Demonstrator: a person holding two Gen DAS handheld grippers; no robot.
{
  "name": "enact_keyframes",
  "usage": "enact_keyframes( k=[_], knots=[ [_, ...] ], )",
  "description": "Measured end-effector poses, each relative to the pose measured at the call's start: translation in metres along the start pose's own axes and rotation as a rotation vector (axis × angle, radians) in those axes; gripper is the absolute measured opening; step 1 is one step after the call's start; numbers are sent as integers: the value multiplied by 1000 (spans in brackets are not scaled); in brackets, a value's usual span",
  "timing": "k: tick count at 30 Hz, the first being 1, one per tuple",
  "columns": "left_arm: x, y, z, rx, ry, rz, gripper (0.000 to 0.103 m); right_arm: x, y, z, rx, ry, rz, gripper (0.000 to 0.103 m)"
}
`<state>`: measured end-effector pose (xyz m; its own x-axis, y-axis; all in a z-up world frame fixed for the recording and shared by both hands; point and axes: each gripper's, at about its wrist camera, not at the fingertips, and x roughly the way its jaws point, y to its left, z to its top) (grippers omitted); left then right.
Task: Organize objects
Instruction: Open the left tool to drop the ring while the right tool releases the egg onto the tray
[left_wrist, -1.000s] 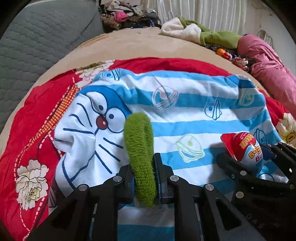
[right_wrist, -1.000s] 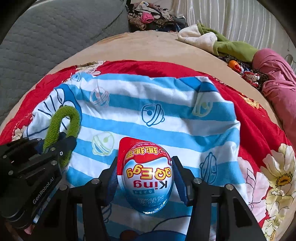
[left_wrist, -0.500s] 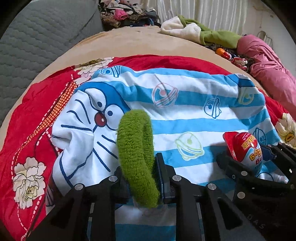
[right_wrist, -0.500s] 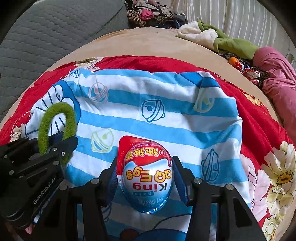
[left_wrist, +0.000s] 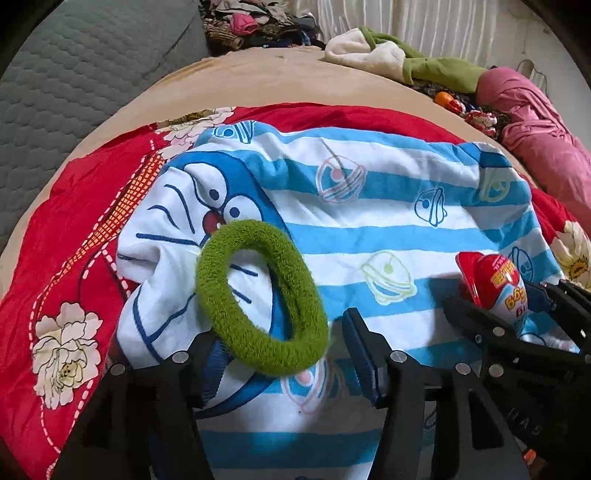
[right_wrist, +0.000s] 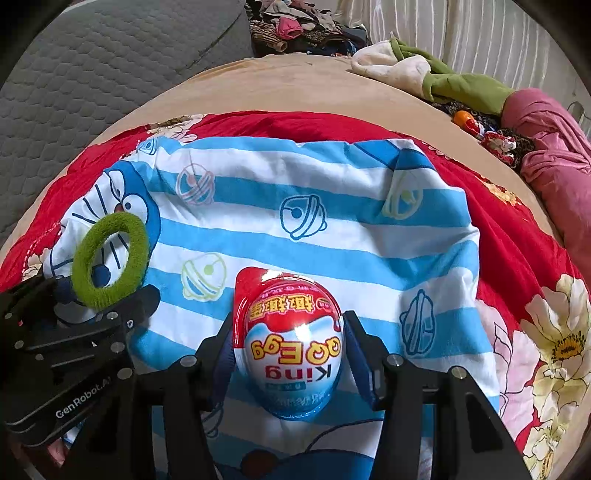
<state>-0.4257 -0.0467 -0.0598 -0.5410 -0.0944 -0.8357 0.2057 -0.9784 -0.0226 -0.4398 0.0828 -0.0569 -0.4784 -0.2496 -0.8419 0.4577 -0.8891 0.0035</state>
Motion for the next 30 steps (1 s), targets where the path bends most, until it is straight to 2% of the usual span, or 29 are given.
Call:
enact_keyframes(
  k=[5, 12, 20, 30],
  knots=[
    [-4, 3, -4, -6, 1, 5, 64, -6, -2, -2, 13, -1, 7, 55],
    [-13, 5, -9, -16, -8, -9, 74, -19, -4, -7, 26, -9, 11, 62],
    [-24, 13, -14, -32, -16, -18, 76, -32, -6, -10, 31, -27, 16, 68],
    [-55, 17, -33, -16, -54, -16, 78, -52, -11, -24, 52, -40, 36, 69]
  ],
)
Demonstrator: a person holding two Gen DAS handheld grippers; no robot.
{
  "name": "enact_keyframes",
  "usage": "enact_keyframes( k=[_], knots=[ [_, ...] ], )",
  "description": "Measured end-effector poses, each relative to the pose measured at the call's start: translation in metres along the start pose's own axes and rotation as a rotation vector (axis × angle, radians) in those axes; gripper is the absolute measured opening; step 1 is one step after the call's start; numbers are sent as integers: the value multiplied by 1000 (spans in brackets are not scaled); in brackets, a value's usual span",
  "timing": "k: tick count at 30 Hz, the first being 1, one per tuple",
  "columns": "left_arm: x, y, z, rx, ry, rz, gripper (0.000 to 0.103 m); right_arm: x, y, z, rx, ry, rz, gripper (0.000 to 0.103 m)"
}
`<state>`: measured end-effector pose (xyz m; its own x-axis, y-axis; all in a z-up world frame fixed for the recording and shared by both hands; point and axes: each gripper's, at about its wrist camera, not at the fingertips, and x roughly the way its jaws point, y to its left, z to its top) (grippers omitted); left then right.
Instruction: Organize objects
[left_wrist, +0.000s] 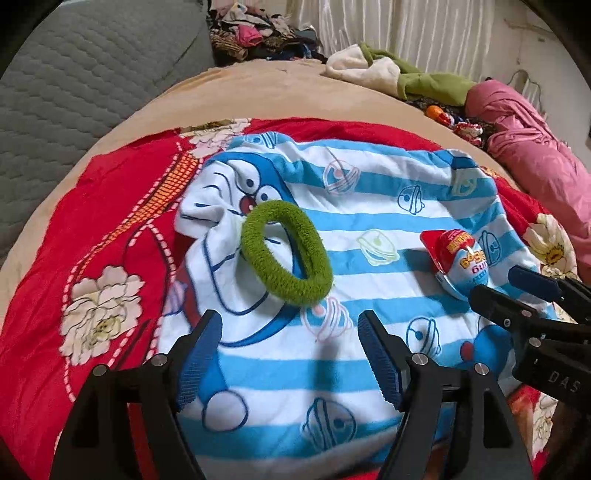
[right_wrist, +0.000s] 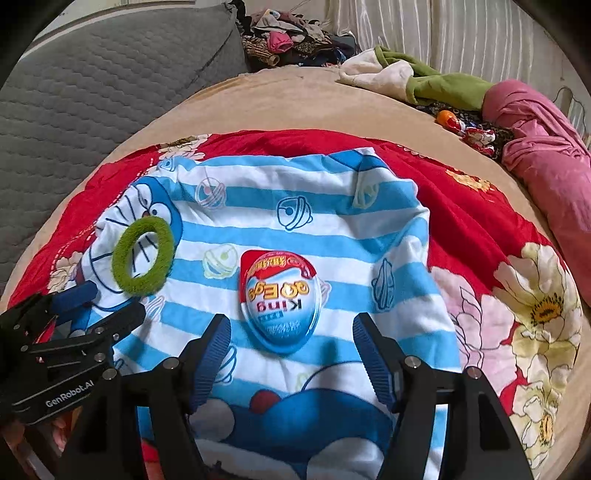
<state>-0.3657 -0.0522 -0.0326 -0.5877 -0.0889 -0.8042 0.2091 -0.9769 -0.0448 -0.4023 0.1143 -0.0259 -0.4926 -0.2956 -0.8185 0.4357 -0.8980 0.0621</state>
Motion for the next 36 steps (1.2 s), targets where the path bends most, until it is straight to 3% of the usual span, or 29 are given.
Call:
enact_keyframes(
  k=[10, 20, 23, 28, 36],
  knots=[
    [-31, 10, -24, -17, 12, -2, 82, -32, 13, -18, -13, -8, 17, 69],
    [-83, 18, -47, -40, -19, -4, 86, -82, 29, -42, -43, -46, 8, 76],
    [-98, 20, -54, -42, -24, -6, 88, -96, 32, -51, -41, -55, 10, 77],
    [-122, 24, -65, -59, -47, -20, 100, -121, 37, -66, -34, -84, 16, 77],
    [-155, 28, -83, -66, -67, -36, 101, -158, 42, -89, -24, -126, 3, 83]
  ],
)
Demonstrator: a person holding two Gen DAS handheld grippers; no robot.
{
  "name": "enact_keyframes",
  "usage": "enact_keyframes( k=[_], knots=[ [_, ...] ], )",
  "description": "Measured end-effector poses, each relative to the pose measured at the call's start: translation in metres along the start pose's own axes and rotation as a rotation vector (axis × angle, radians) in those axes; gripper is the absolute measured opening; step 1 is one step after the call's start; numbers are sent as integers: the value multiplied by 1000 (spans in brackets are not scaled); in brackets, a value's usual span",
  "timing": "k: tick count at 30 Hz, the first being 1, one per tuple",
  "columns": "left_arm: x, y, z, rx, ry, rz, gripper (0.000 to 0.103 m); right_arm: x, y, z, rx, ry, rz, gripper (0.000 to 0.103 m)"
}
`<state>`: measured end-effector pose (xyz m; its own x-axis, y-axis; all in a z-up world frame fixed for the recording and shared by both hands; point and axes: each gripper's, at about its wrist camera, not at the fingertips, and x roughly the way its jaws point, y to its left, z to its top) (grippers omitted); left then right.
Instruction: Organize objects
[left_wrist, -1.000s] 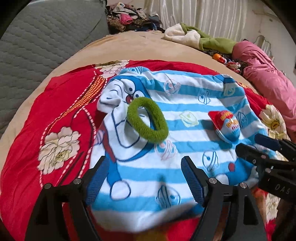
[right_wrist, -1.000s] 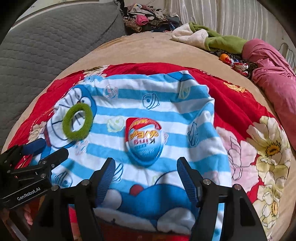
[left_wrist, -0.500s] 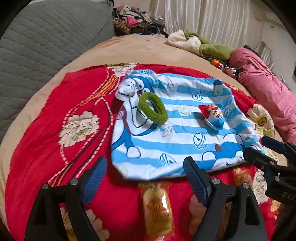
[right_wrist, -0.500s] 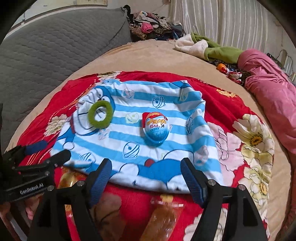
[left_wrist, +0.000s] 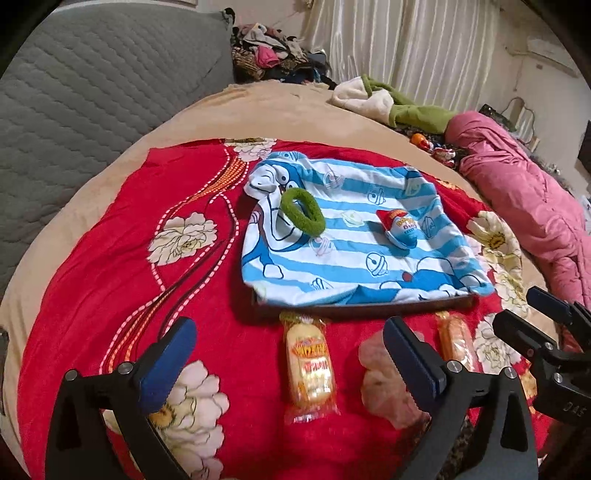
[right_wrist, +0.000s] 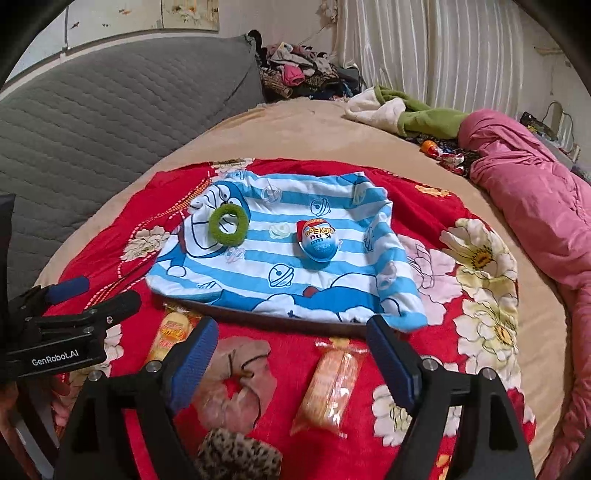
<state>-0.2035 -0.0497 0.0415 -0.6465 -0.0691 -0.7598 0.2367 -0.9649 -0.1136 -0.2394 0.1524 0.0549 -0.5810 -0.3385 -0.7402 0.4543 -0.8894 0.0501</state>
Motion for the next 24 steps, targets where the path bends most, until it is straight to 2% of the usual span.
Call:
enact_keyframes(
  k=[24],
  knots=[
    [-117, -13, -43, 63, -138, -29, 101, -125, 24, -56, -34, -163, -18, 95]
  ],
)
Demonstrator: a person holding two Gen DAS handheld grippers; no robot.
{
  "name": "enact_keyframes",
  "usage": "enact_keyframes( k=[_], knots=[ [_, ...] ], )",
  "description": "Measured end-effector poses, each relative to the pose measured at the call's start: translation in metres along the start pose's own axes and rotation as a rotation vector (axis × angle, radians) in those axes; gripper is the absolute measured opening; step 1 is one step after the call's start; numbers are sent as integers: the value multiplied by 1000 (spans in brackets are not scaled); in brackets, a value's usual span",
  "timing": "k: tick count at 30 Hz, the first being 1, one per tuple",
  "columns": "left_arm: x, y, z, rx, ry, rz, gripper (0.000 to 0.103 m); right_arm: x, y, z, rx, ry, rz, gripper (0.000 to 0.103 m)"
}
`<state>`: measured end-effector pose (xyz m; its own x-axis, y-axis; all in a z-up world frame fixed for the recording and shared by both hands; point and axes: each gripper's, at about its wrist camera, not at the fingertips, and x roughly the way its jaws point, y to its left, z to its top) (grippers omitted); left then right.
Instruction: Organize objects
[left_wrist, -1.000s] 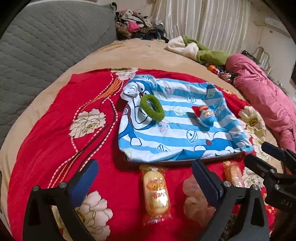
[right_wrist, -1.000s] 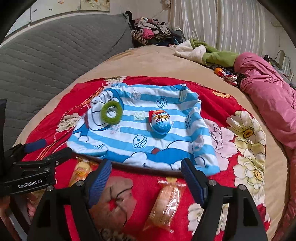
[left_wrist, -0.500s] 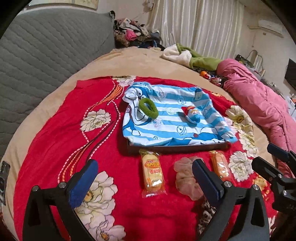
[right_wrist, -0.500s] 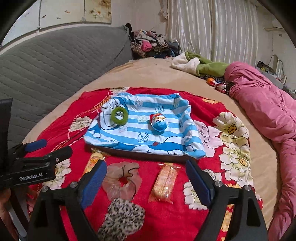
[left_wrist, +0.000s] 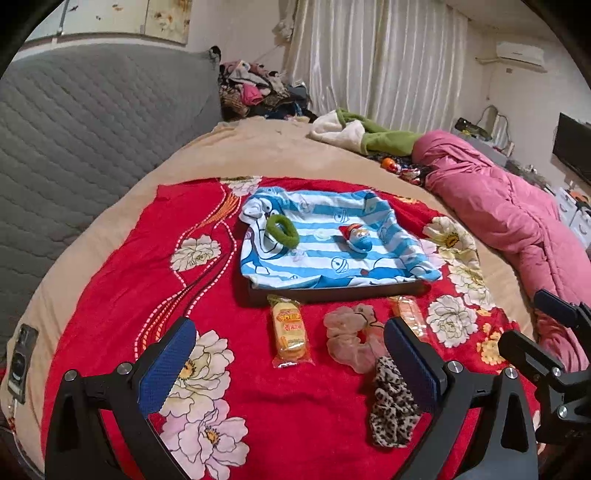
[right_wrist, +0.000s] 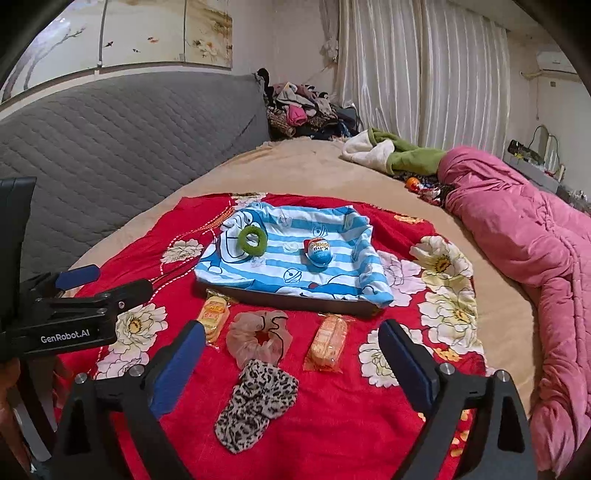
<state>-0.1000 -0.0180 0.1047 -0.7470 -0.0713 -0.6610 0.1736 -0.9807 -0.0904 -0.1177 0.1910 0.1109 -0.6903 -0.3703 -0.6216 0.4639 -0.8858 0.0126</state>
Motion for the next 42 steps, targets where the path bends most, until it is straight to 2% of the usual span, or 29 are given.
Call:
enact_keyframes(
  k=[11, 19, 28, 42],
  knots=[
    [-44, -8, -5, 31, -56, 0, 101, -44, 21, -15, -66, -37, -41, 96],
    [-62, -6, -14, 36, -67, 9, 101, -66, 38, -27, -97, -69, -65, 97],
    [-69, -2, -25, 35, -72, 15, 101, -72, 52, -42, -108, -72, -72, 99],
    [-60, 1, -51, 43, -64, 19, 101, -54, 56, -66, -97, -29, -63, 99]
  ],
)
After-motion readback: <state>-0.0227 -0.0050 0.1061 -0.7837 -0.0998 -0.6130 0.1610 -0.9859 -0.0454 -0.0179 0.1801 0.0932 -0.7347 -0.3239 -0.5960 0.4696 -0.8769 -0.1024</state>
